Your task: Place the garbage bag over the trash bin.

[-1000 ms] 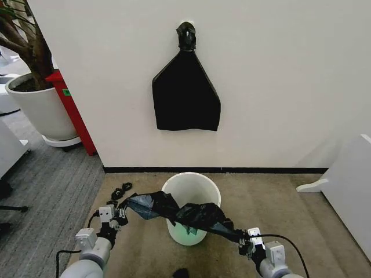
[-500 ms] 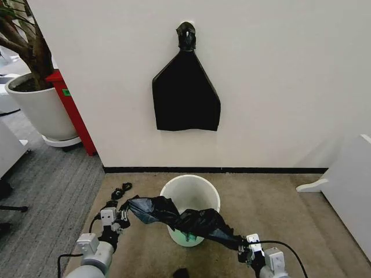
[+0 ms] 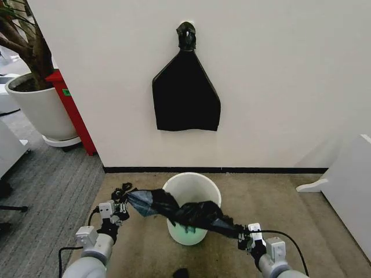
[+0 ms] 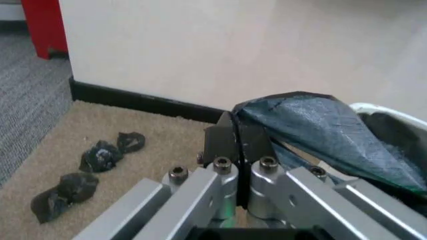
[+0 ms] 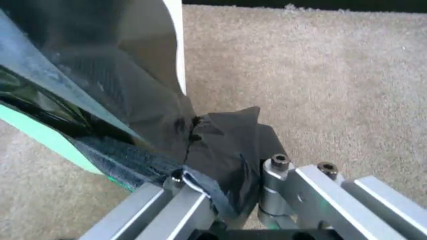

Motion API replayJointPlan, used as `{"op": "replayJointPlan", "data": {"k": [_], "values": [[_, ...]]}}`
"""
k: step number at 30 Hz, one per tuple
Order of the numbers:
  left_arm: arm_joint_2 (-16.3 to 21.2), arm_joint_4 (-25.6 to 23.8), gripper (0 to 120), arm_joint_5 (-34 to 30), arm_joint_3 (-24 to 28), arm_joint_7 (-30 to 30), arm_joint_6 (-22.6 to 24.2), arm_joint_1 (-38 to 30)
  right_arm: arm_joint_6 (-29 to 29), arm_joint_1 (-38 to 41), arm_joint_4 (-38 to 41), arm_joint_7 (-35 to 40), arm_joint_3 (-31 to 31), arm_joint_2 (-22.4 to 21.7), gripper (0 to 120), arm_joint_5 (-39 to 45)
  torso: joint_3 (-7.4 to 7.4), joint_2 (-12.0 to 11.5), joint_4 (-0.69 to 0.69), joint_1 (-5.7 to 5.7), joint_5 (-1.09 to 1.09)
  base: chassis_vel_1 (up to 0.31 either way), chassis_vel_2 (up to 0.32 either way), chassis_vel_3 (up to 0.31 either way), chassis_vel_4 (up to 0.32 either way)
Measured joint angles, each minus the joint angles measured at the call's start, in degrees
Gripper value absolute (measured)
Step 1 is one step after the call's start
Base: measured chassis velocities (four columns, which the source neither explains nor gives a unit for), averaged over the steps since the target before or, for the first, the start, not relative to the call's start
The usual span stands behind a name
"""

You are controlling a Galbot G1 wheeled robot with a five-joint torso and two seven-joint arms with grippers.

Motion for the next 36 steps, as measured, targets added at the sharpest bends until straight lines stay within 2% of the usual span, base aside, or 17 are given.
{"op": "replayJointPlan", "data": {"k": [10, 27, 30, 36], "values": [[-1.2, 5.5, 0, 0.6, 0.7, 1.0, -1.0, -1.1, 1.0, -0.6, -3.7, -1.4, 0.2, 0.6, 0, -1.1, 0.0, 0.0, 0.0, 0.0, 0.0, 0.0, 0.0, 0.0, 0.0], [-1.5, 9.9, 0, 2.2, 1.7, 2.1, -2.3, -2.7, 1.7, 0.4, -6.5, -2.0, -1.3, 1.6, 0, -2.5, 0.0, 0.0, 0.0, 0.0, -0.01, 0.0, 0.0, 0.0, 0.0], [-1.6, 9.9, 0, 2.5, 1.7, 2.4, -2.6, -2.5, 1.8, 0.2, -6.5, -2.1, -1.3, 1.6, 0, -2.6, 0.0, 0.0, 0.0, 0.0, -0.01, 0.0, 0.0, 0.0, 0.0], [-1.7, 6.8, 2, 3.5, 1.2, 2.7, -2.7, -0.9, 1.3, -0.9, -4.7, -2.7, -1.0, 1.3, 1, -2.9, 0.0, 0.0, -0.01, 0.0, 0.0, 0.0, 0.0, 0.0, 0.0]]}}
